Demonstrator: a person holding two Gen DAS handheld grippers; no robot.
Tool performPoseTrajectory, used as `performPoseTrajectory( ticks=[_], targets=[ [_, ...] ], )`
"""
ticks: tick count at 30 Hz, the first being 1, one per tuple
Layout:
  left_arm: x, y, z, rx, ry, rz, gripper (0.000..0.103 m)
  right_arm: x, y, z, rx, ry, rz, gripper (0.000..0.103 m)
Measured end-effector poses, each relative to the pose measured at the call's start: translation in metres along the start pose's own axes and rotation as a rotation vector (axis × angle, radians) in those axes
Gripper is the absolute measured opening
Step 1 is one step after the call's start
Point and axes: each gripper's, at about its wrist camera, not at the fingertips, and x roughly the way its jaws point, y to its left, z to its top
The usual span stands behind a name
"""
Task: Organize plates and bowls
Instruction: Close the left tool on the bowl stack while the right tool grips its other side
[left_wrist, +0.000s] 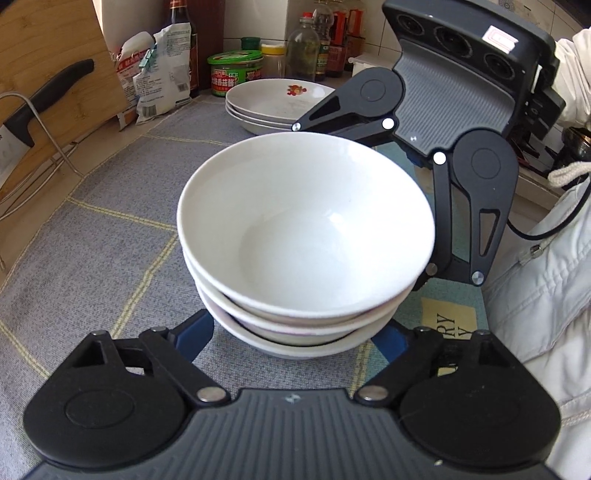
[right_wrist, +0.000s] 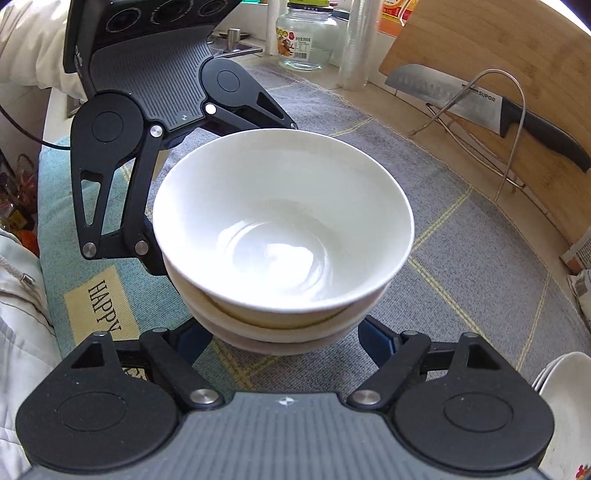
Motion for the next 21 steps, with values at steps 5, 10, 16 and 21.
performPoseTrajectory(
  ticks=[5, 10, 16, 21],
  targets=[
    [0.004, -0.002, 0.001, 0.011, 0.009, -0.031, 0.087, 0.001, -0.003, 0.003, -0.020, 0.011, 0.032, 0.087],
    [0.008, -0.001, 0.004, 0.031, 0.022, -0.056, 0.085, 0.003, -0.006, 0.007, -0.042, 0.022, 0.052, 0.087],
    [0.011, 0.002, 0.004, 0.024, 0.023, -0.082, 0.085, 0.008, -0.010, 0.012, -0.045, 0.032, 0.073, 0.084],
    [0.012, 0.002, 0.005, 0.029, 0.023, -0.085, 0.085, 0.008, -0.009, 0.014, -0.048, 0.039, 0.070, 0.084]
  ],
)
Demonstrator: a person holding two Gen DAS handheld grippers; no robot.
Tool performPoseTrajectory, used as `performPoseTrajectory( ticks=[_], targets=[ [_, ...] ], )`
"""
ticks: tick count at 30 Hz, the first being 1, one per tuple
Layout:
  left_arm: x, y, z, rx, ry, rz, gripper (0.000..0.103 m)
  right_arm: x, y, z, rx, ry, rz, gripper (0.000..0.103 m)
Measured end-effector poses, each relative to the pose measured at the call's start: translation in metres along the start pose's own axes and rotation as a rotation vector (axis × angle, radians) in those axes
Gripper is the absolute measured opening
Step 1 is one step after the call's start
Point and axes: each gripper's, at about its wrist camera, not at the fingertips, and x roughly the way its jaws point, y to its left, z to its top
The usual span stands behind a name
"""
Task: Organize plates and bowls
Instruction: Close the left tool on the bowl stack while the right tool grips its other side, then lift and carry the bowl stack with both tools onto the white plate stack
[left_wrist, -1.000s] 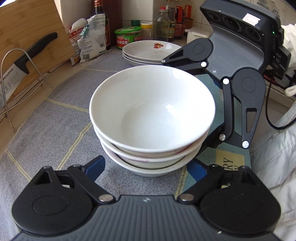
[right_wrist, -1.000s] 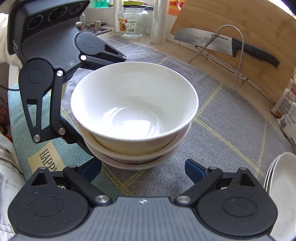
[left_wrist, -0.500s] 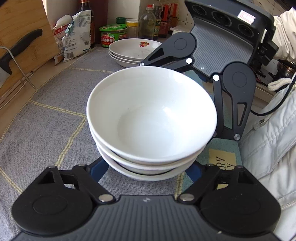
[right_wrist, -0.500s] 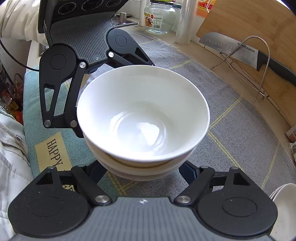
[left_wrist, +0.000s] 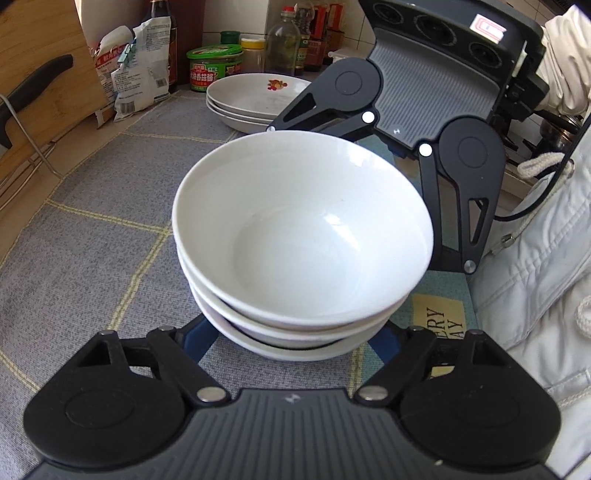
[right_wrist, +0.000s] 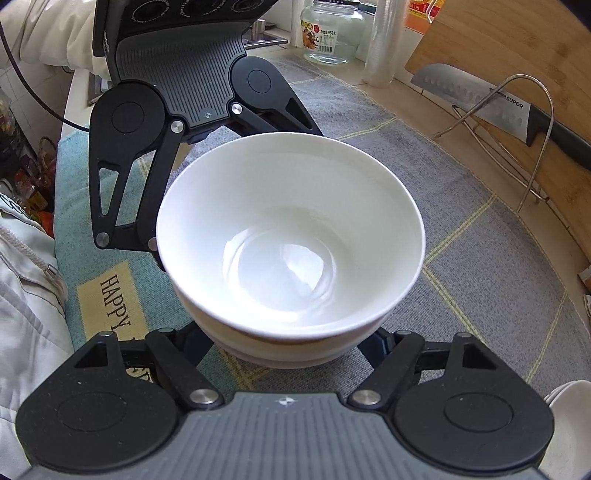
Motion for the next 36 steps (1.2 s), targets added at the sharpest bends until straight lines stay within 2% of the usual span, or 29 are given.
performPoseTrajectory(
  ticks=[13, 20, 29, 36],
  targets=[
    [-0.002, -0.004, 0.002, -0.004, 0.012, 0.025, 0.084, -0.003, 0.003, -0.001, 0.011, 0.001, -0.005, 0.084],
    [-0.005, -0.015, 0.010, -0.034, 0.021, 0.054, 0.084, -0.017, 0.002, -0.005, -0.011, -0.019, 0.013, 0.084],
    [0.008, -0.034, 0.037, -0.076, 0.019, 0.089, 0.084, -0.049, -0.013, -0.028, -0.058, -0.041, 0.031, 0.084],
    [0.032, -0.036, 0.074, -0.070, -0.001, 0.081, 0.084, -0.081, -0.038, -0.056, -0.061, -0.045, 0.010, 0.084]
  ],
)
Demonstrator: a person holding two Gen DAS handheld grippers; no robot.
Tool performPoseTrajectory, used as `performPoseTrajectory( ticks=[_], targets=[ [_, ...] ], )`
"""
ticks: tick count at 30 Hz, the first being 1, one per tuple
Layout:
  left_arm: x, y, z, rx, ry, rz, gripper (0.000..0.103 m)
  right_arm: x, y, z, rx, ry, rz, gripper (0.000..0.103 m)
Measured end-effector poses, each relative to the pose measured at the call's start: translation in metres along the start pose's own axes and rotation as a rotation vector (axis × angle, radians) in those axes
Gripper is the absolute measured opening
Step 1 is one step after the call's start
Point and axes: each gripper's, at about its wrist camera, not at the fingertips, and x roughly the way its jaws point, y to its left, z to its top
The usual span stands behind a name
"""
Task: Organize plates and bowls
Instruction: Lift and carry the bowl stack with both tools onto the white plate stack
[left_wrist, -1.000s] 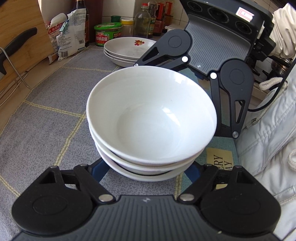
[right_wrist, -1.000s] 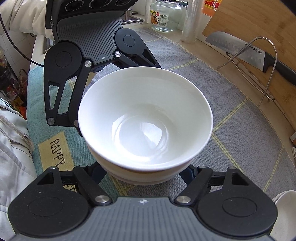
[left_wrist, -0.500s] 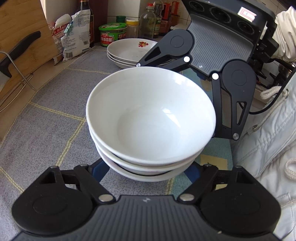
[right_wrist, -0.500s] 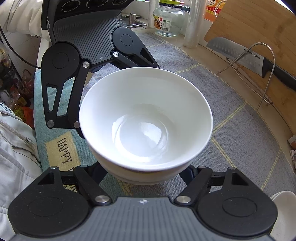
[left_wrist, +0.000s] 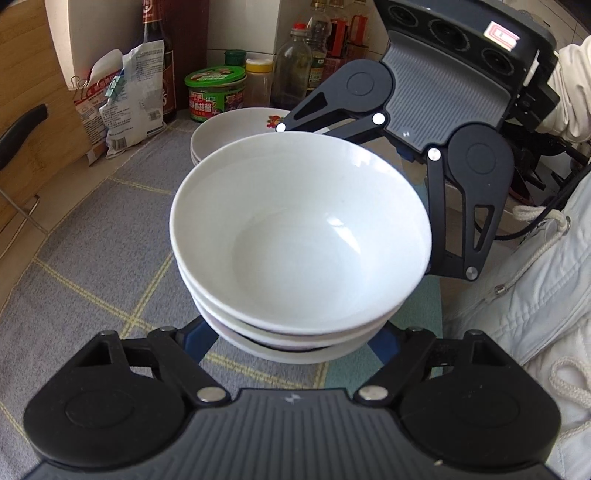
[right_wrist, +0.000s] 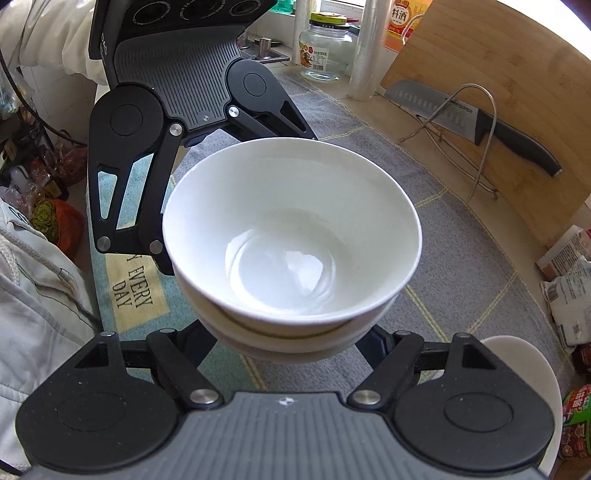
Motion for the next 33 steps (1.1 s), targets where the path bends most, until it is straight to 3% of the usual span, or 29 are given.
performPoseTrajectory(
  ticks=[18, 33],
  targets=[
    [0.071, 0.000, 0.106, 0.147, -0.033, -0.010, 0.084, -0.059, -0.082, -0.067, 0.060, 0.003, -0.143, 0.083],
    [0.120, 0.019, 0.133, 0.137, 0.001, -0.029, 0.084, -0.052, -0.128, -0.101, 0.112, 0.031, -0.147, 0.083]
  ],
)
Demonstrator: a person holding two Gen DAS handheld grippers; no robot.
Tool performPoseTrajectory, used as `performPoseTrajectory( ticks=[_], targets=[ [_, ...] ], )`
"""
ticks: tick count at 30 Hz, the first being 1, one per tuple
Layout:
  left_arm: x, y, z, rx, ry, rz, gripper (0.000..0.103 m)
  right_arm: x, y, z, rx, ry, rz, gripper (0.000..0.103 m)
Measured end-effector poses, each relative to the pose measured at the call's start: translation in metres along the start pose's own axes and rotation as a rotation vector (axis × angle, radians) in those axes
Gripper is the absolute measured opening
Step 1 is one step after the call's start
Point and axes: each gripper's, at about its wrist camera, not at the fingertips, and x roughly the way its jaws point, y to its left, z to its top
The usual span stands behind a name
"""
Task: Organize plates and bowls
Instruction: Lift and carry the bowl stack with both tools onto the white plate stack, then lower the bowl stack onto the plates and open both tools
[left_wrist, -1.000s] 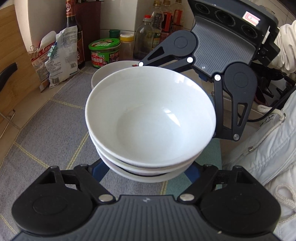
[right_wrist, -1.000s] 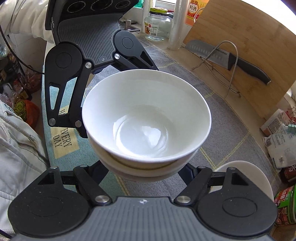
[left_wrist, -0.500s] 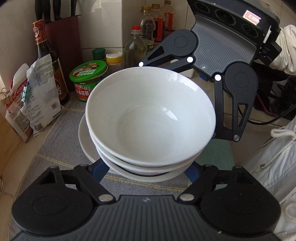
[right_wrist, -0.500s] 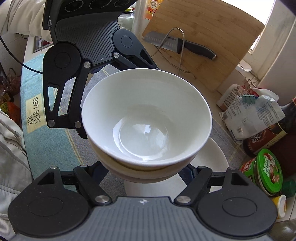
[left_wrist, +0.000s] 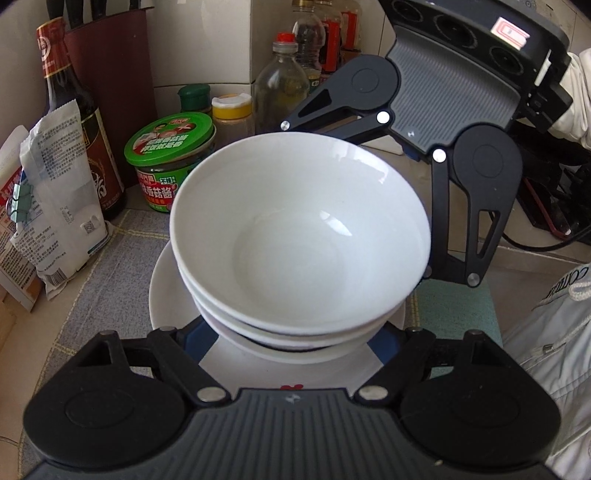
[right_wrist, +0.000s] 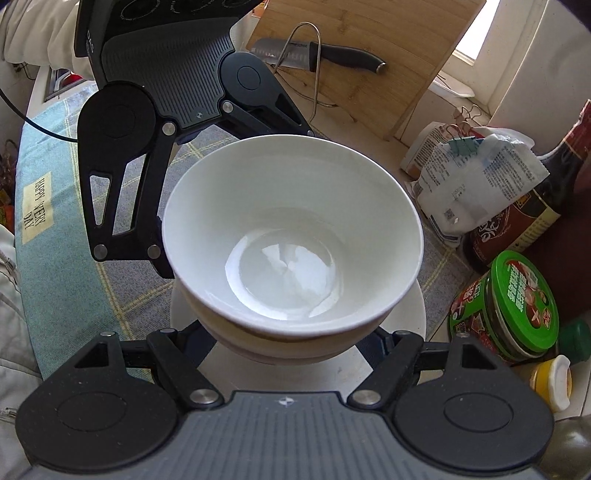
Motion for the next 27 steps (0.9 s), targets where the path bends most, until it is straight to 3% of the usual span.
performPoseTrajectory(
  ticks=[27],
  targets=[
    [0.022, 0.013, 0.002, -0.028, 0.015, -0.002, 0.085, 0.012, -0.013, -0.010, 0.001, 0.023, -0.007, 0.083]
  ],
)
